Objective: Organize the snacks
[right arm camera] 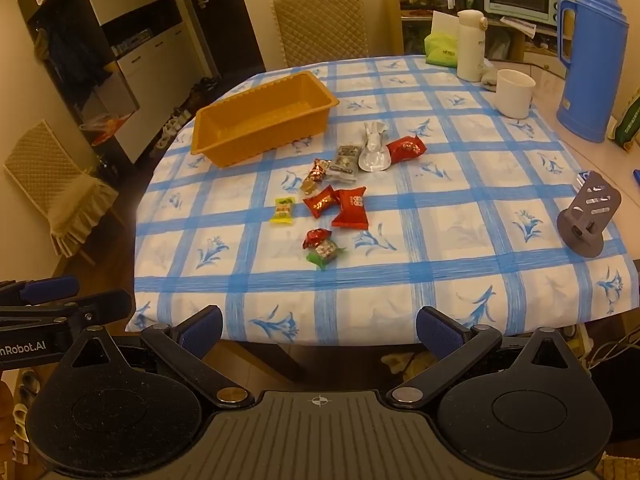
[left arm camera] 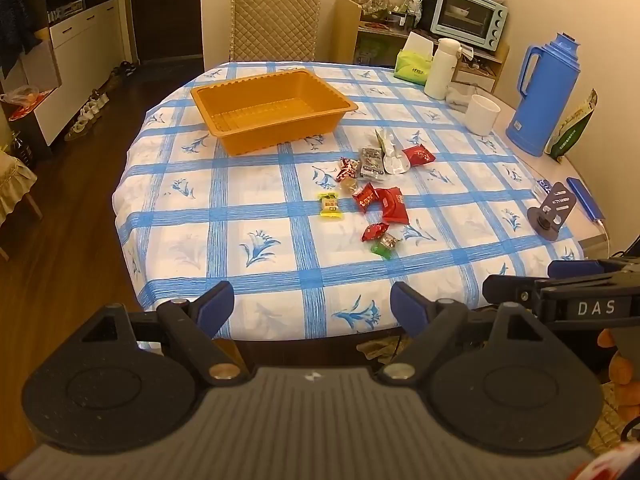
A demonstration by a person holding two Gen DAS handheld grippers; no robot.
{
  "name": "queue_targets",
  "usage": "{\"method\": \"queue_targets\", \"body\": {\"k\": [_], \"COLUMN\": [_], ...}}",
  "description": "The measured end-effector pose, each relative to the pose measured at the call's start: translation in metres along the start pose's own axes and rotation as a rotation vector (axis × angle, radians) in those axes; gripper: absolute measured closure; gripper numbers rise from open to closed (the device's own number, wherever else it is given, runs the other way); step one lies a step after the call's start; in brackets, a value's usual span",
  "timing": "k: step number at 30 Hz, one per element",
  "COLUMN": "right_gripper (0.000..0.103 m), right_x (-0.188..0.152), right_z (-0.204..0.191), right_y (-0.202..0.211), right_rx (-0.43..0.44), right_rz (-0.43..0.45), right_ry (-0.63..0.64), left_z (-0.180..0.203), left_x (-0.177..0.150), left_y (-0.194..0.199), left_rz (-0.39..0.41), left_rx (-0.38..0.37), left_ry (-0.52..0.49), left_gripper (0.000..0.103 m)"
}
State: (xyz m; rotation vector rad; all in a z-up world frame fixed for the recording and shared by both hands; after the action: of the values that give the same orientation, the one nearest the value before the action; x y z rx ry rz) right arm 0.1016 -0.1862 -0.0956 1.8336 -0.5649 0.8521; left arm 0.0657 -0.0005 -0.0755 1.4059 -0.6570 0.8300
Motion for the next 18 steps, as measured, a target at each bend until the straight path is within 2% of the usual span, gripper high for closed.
{"method": "queue_targets", "body": {"k": [18], "right_gripper": [0.000], "right_x": [0.0008], "right_z": [-0.0011], "right_y": [-0.0014], "right_rx": [0.003], "right_rz": [0.004], "right_ry": [0.000], "left_z": [0.0000], "left_x": [0.0003], "left_y": [-0.0002], "left_rz": [0.004], "left_rx": [0.000], "left_ry": [0.002], "left_gripper": [0.019]}}
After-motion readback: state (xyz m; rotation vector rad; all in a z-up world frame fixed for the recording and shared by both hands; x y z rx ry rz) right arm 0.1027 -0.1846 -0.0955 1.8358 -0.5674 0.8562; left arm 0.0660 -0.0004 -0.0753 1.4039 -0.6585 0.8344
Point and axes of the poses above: each gripper's, at about its wrist camera, not at the fingertips, and y roughly against the way its jaws point, z to its right, x to its top, the point moved 10 cm from there along -y, roughly the way its jaws point, and after that the axes turned 14 degrees about z, right-handed, at the moved point
